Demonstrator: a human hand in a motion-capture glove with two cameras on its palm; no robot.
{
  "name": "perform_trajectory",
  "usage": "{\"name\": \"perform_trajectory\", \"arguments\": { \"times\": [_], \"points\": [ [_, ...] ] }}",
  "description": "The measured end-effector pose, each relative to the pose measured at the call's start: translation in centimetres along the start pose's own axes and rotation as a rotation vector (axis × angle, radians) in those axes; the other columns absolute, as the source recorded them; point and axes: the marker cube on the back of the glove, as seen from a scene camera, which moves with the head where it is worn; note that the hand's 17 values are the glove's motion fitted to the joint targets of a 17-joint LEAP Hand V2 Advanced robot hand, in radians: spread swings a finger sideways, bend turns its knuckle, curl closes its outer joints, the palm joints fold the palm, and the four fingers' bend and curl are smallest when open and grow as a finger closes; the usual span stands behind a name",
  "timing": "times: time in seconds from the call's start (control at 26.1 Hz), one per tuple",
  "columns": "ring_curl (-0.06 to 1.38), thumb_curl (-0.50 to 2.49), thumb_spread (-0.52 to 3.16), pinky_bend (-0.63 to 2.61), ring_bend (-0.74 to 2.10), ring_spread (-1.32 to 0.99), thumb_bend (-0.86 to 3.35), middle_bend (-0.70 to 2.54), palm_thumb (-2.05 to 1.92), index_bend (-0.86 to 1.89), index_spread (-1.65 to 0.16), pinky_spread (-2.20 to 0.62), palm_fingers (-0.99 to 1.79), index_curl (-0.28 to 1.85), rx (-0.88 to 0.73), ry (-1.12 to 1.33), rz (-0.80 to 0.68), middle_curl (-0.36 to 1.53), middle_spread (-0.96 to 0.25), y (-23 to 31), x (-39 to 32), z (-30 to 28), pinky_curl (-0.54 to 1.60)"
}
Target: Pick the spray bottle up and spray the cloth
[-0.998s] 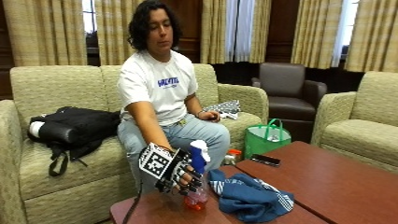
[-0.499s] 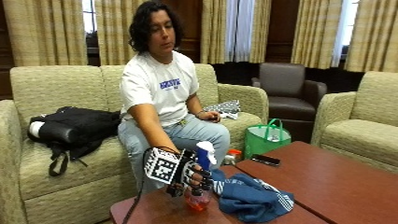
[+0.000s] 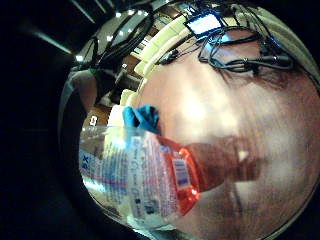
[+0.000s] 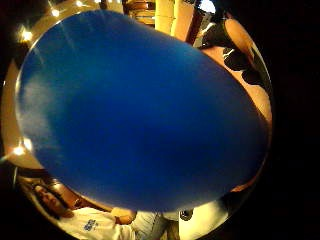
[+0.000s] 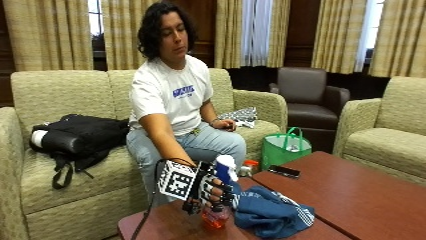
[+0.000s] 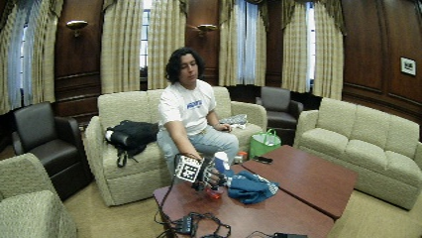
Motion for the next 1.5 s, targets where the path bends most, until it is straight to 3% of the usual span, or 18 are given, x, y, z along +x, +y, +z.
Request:
{"name": "perform_trajectory", "arguments": {
  "times": [0.27, 0.38, 0.46, 0.54, 0.73, 0.81, 1.19, 1.5],
  "points": [
    [0.38, 0.40, 0.94, 0.31, 0.55, -0.19, 0.09, 0.25, 0.85, 0.04, -0.35, -0.01, 0.97, 0.17, 0.039, -0.113, 0.081, 0.40, -0.19, -0.6, -1.5, 0.8, 0.38],
    [0.41, 0.45, 0.83, 0.43, 0.63, -0.19, 0.09, 0.33, 0.89, -0.06, -0.32, -0.11, 1.18, 0.13, 0.093, -0.113, 0.063, 0.44, -0.20, 0.0, -1.3, 0.7, 0.39],
    [0.42, 0.47, 0.76, 0.45, 0.65, -0.20, 0.06, 0.40, 0.88, -0.01, -0.32, -0.17, 1.25, 0.13, 0.131, -0.097, 0.007, 0.46, -0.20, 0.2, -1.3, 0.5, 0.40],
    [0.43, 0.48, 0.73, 0.40, 0.63, -0.20, 0.01, 0.44, 0.84, 0.23, -0.30, -0.21, 1.42, 0.20, 0.177, -0.080, -0.061, 0.48, -0.20, 0.2, -1.4, 0.1, 0.40],
    [0.44, 0.52, 0.68, 0.40, 0.64, -0.20, -0.01, 0.51, 0.86, 0.29, -0.28, -0.26, 1.44, 0.27, 0.182, -0.081, -0.107, 0.50, -0.20, 1.7, -3.1, -2.5, 0.40],
    [0.44, 0.54, 0.65, 0.41, 0.64, -0.20, -0.01, 0.52, 0.87, 0.29, -0.28, -0.27, 1.43, 0.29, 0.136, -0.080, -0.165, 0.51, -0.20, 2.2, -4.6, -4.2, 0.40],
    [0.45, 0.61, 0.50, 0.41, 0.67, -0.20, -0.03, 0.55, 0.90, 0.32, -0.26, -0.29, 1.40, 0.37, -0.245, 0.119, -0.156, 0.51, -0.19, 0.9, -17.6, -12.6, 0.40],
    [0.46, 0.66, 0.42, 0.41, 0.67, -0.20, -0.03, 0.56, 0.90, 0.34, -0.26, -0.29, 1.40, 0.42, -0.482, 0.434, -0.134, 0.51, -0.19, -1.0, -23.9, -10.2, 0.39]
  ]
}}
